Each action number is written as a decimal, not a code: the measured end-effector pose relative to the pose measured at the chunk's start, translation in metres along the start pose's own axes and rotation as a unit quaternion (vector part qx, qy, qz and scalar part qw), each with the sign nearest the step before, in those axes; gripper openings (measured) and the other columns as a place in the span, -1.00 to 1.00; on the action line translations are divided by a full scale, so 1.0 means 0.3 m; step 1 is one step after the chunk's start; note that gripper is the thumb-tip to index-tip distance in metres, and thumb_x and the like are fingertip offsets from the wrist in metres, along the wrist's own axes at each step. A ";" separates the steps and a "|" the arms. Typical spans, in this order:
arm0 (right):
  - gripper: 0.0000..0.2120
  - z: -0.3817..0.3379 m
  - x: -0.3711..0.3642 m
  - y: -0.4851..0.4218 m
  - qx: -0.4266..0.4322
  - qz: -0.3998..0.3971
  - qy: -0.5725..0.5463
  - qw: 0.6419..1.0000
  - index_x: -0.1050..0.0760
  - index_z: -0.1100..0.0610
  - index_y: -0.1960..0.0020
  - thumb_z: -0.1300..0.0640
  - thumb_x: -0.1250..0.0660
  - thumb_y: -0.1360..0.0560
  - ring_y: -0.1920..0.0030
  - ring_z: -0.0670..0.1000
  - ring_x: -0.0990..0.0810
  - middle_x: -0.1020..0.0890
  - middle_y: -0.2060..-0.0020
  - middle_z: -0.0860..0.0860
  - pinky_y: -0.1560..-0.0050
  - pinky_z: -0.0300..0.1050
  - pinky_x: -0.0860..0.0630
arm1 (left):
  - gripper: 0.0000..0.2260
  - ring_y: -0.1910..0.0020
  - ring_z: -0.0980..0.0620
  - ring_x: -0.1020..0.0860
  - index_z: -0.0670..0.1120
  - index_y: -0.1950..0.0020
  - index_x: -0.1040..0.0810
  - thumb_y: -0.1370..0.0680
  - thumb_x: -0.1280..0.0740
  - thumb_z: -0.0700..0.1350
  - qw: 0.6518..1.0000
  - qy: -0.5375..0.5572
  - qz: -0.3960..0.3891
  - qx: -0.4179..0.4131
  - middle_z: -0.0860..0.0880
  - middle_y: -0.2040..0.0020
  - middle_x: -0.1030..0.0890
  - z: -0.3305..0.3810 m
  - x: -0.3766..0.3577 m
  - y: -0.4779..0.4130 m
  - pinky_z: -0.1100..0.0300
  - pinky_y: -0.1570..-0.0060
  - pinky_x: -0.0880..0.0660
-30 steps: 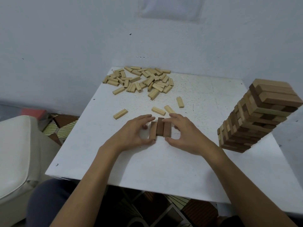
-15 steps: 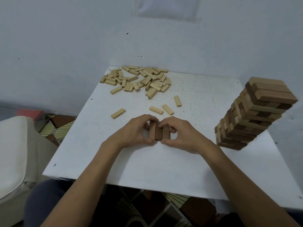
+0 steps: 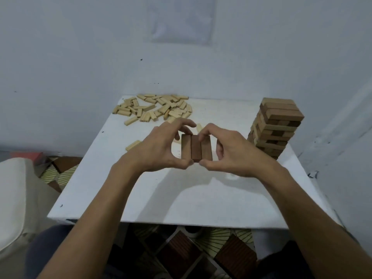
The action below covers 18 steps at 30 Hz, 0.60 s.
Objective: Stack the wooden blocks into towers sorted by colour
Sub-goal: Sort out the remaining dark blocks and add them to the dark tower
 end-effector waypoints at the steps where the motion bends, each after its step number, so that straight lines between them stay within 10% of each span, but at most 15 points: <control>1: -0.62 -0.022 0.048 0.017 -0.001 0.008 0.007 1.000 -0.38 -0.08 -0.12 0.02 -0.49 -0.42 0.30 -0.03 -0.46 -0.42 0.23 -0.58 0.34 -0.31 -0.38 | -0.31 -0.09 0.14 -0.44 0.22 -0.34 -0.29 -0.27 -0.49 0.11 1.000 0.003 0.004 -0.011 0.23 -0.16 -0.51 0.047 0.022 -0.015 0.18 -0.10 -0.40; 7: -0.62 -0.057 0.342 0.119 -0.040 0.060 0.033 0.997 -0.39 -0.08 -0.13 0.04 -0.49 -0.40 0.37 -0.20 -0.46 -0.51 0.29 -0.48 0.30 -0.27 -0.38 | -0.32 -0.12 0.07 -0.46 0.15 -0.34 -0.31 -0.29 -0.50 0.11 0.997 0.008 0.024 -0.071 0.17 -0.17 -0.53 0.300 0.091 -0.158 0.15 -0.13 -0.41; 12: -0.62 0.031 0.535 0.167 -0.066 0.055 0.021 0.996 -0.40 -0.09 -0.12 0.05 -0.50 -0.41 0.36 -0.29 -0.48 -0.50 -0.22 -0.14 0.20 -0.17 -0.42 | -0.36 -0.21 0.10 -0.44 0.18 -0.33 -0.29 -0.35 -0.55 0.08 0.995 0.029 0.025 -0.088 0.18 -0.18 -0.51 0.427 0.039 -0.324 0.05 -0.25 -0.40; 18: -0.62 0.184 0.626 0.185 -0.103 0.046 0.005 0.994 -0.42 -0.04 -0.13 0.10 -0.52 -0.42 0.34 -0.51 -0.43 -0.50 -0.28 -0.08 0.17 -0.23 -0.35 | -0.39 -0.28 0.12 -0.45 0.11 -0.34 -0.33 -0.38 -0.54 0.03 0.994 0.075 0.005 -0.081 0.10 -0.21 -0.53 0.471 -0.066 -0.471 0.12 -0.24 -0.38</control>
Point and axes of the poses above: each hand's wrist, its own y-axis away from the middle knuckle, its own x-axis out of the back of the hand, z = x × y, the point moved 6 cm from there along -y, towards the middle knuckle
